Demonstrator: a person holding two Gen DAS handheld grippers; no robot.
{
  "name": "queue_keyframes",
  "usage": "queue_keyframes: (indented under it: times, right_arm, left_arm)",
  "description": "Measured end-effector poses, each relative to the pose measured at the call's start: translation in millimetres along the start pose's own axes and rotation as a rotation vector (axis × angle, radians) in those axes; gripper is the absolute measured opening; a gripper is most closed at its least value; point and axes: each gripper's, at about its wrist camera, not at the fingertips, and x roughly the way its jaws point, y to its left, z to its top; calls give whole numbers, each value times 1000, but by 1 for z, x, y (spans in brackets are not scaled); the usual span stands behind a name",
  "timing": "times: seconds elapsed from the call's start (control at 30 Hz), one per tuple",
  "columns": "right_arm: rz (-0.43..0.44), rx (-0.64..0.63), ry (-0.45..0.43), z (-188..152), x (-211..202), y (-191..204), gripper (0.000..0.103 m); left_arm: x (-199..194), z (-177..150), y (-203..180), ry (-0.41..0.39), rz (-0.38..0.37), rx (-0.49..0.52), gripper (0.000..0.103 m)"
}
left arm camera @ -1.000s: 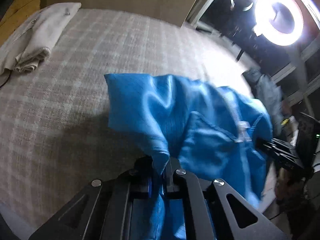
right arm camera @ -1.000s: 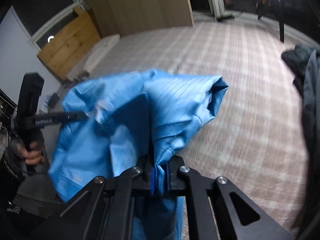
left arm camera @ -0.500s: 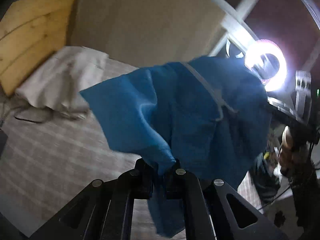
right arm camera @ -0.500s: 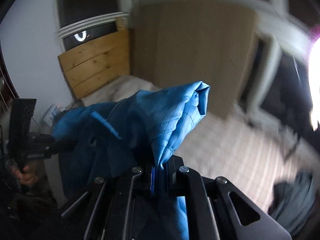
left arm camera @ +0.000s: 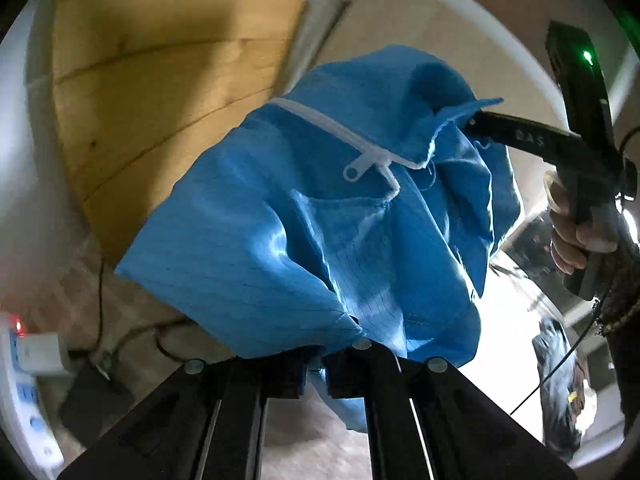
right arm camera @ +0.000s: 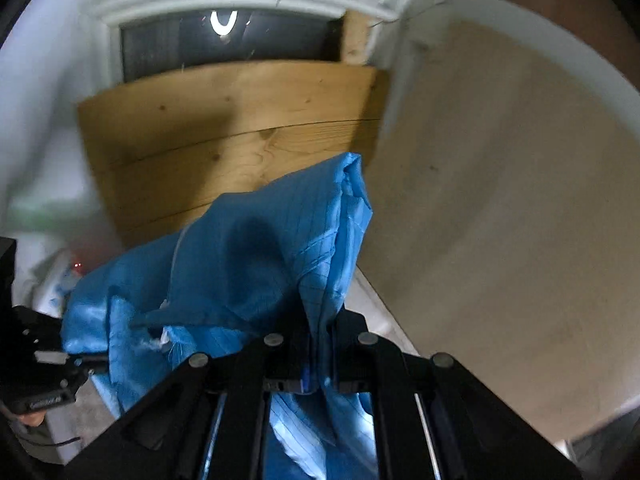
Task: Fold clothes
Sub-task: 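Lower the coat onto the bed beside the headboard with both grippers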
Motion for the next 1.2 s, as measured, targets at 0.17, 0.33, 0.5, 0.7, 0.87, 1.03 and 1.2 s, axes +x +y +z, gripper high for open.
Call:
queue_keyframes:
  times: [0.17,0.33,0.5,0.7,0.87,1.03,1.2]
  right_arm:
    - [-27,-73,121,25,105,5,9]
    - [-95,-22,238,31,139,-23,26]
    - [-38,127,68,32,54,-61,44]
    - [-32,107,197,26,121,-41,44]
    - [-28,86,313,20,181,-24,44]
    - [-11,268,232,-4,120,-75,43]
    - [58,370,109,-6,83,-83,19]
  left_arm:
    - [46,-2,32,53,31,-51,6]
    - [58,-3,46,99,28,-75,12]
    - [18,-7,43,84,15,-43,15]
    - [22,19,33,12,32,6,15]
    - [34,14,49,152,64,7,14]
    - [-13,8,45,159,4,25,11]
    - [-32,58,5,27,-21,155,17]
